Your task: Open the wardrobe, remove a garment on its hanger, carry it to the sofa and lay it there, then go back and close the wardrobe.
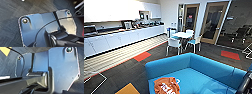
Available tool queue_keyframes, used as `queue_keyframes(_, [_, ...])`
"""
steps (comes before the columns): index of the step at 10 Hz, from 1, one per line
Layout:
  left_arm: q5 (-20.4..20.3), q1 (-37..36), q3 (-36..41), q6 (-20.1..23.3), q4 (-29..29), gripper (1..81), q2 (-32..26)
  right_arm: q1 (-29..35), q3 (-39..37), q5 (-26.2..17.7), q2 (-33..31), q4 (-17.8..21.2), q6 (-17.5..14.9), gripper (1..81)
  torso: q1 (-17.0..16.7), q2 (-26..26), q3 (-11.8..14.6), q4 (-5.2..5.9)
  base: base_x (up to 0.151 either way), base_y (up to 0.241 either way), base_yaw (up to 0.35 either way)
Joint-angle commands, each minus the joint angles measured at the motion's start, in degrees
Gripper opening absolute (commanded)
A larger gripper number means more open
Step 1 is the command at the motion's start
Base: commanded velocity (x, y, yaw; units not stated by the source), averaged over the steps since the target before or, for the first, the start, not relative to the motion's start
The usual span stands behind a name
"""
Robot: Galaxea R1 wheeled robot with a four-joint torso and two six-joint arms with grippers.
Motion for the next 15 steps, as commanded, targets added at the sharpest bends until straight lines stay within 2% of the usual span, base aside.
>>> queue_keyframes(1, [1.91, -2.8, -0.22, 0.27, 0.95, 81.1, -0.55, 2.07, 0.13, -2.59, 0.34, -0.05, -0.24, 81.1, 0.01, 0.0, 0.0, 0.0, 0.0, 0.0, 0.138])
queue_keyframes(15, [2.62, -2.8, -0.4, 0.36, 1.66, 81.1, 0.42, 2.42, -0.13, -2.67, -0.02, 0.04, -0.24, 81.1, 0.01, 0.0, 0.0, 0.0, 0.0, 0.0, 0.191])
